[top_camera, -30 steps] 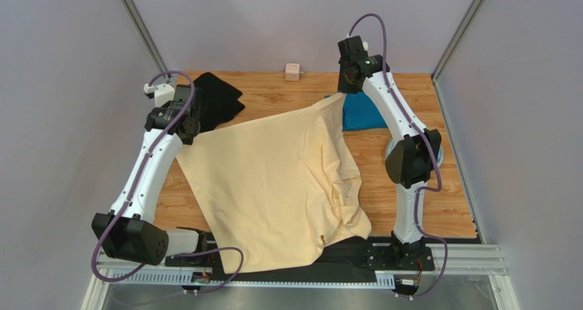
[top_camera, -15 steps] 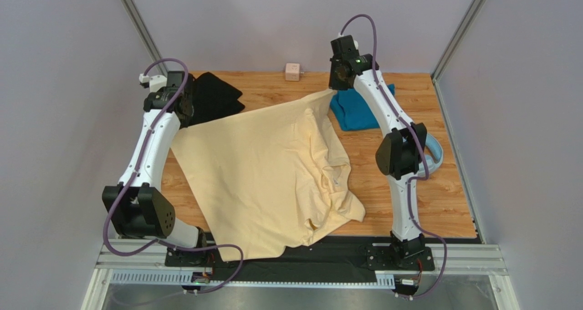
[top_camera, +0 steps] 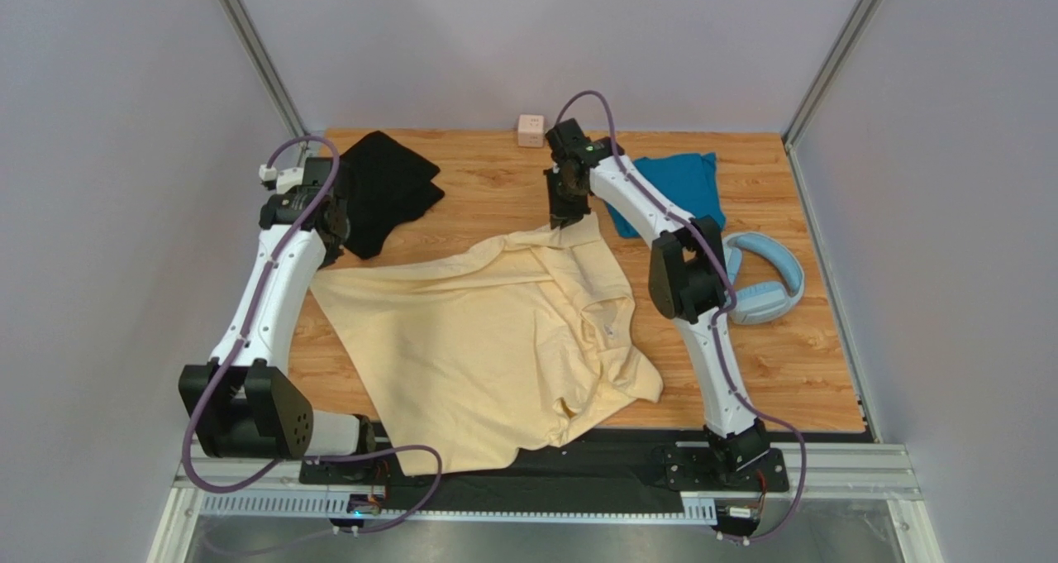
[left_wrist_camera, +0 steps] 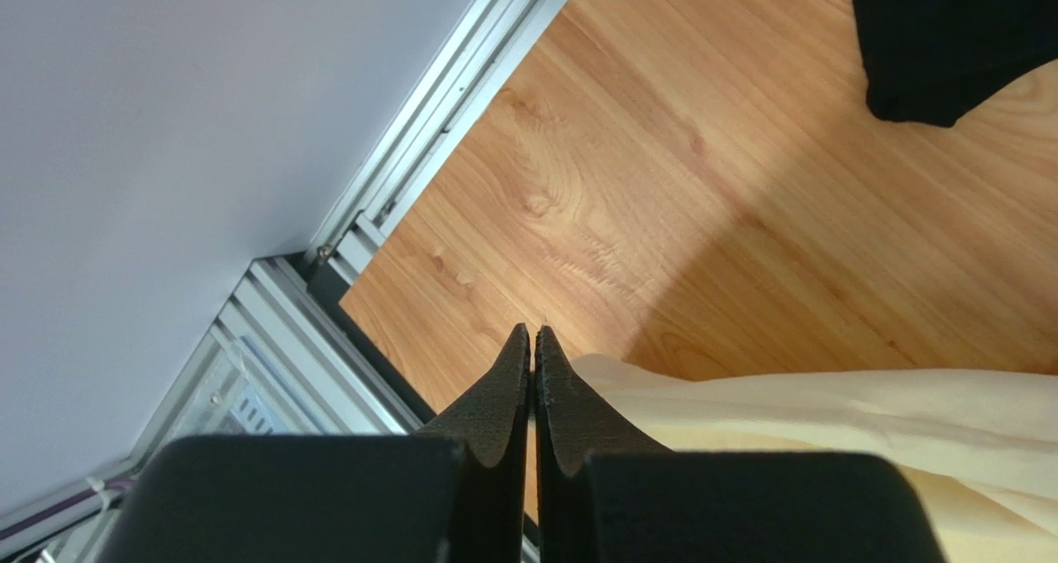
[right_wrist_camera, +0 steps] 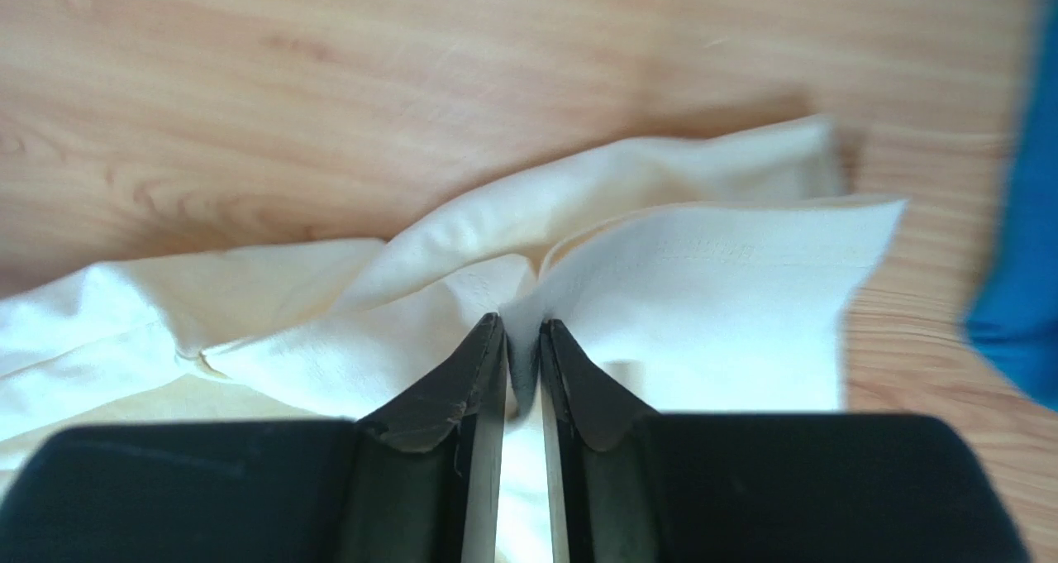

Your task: Fold and stack the t-shirts

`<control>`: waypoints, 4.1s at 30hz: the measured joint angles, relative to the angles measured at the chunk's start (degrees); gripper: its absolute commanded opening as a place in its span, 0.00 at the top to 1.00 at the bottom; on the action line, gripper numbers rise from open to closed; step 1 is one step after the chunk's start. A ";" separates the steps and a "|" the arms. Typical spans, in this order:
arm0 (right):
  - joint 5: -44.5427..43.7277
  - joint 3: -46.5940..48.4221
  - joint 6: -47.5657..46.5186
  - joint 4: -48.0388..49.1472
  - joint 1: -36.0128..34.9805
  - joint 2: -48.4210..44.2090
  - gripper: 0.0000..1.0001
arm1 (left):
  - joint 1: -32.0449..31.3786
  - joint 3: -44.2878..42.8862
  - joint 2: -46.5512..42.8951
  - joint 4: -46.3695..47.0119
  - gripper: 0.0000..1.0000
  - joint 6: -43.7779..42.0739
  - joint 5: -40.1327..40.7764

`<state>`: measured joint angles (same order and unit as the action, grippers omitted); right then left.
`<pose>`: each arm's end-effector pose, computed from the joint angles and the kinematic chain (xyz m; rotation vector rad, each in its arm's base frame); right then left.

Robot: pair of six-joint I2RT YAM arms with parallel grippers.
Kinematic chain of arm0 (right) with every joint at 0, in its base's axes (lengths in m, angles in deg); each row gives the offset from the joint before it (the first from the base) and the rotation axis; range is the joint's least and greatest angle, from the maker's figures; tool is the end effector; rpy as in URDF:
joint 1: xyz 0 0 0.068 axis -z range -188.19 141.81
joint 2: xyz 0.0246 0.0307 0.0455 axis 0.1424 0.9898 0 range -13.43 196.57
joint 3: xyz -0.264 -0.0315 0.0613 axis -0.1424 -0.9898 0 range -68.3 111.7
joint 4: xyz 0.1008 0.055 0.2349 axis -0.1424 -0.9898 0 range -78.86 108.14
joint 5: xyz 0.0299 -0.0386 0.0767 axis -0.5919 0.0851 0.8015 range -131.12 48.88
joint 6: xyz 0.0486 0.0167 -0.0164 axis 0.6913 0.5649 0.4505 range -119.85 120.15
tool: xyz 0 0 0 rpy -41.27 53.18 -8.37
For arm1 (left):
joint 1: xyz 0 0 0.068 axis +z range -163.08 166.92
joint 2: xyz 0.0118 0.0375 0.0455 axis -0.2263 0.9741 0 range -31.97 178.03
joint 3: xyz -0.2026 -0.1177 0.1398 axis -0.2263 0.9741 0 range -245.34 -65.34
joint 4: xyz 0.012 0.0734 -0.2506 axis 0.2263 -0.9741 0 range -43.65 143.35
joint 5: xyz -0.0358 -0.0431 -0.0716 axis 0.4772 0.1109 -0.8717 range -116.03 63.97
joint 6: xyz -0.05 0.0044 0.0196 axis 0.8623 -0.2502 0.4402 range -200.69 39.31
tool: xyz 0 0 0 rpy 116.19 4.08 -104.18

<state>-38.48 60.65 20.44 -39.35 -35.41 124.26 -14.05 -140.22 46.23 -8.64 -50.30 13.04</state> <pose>0.4534 0.2351 0.2130 -0.1805 2.7597 0.2929 0.2569 0.0180 0.3253 -0.8112 2.3363 0.6965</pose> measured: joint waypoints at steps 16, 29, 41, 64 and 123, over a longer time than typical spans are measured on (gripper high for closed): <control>5.79 -4.31 -0.74 -2.38 2.58 -7.39 0.44 | 0.00 4.07 -3.80 -0.42 1.00 -2.29 -0.13; 7.13 -1.99 -0.55 -0.13 10.86 -0.52 0.44 | 0.00 4.07 -3.56 -0.48 1.00 -4.22 -0.92; 9.51 -3.02 0.04 3.85 9.66 0.57 0.45 | 0.00 4.07 -3.56 -1.46 1.00 -4.37 -1.77; 11.41 -4.22 3.15 5.22 9.66 2.71 1.00 | 0.07 4.76 -3.17 -1.90 1.00 -3.74 -4.02; -14.67 13.07 -9.07 1.29 11.54 -79.67 1.00 | -5.73 -56.04 -26.49 -15.50 1.00 3.10 -11.41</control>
<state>-53.15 73.72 11.37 -38.06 -23.87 44.59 -19.78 -196.26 19.74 -24.14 -47.20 1.63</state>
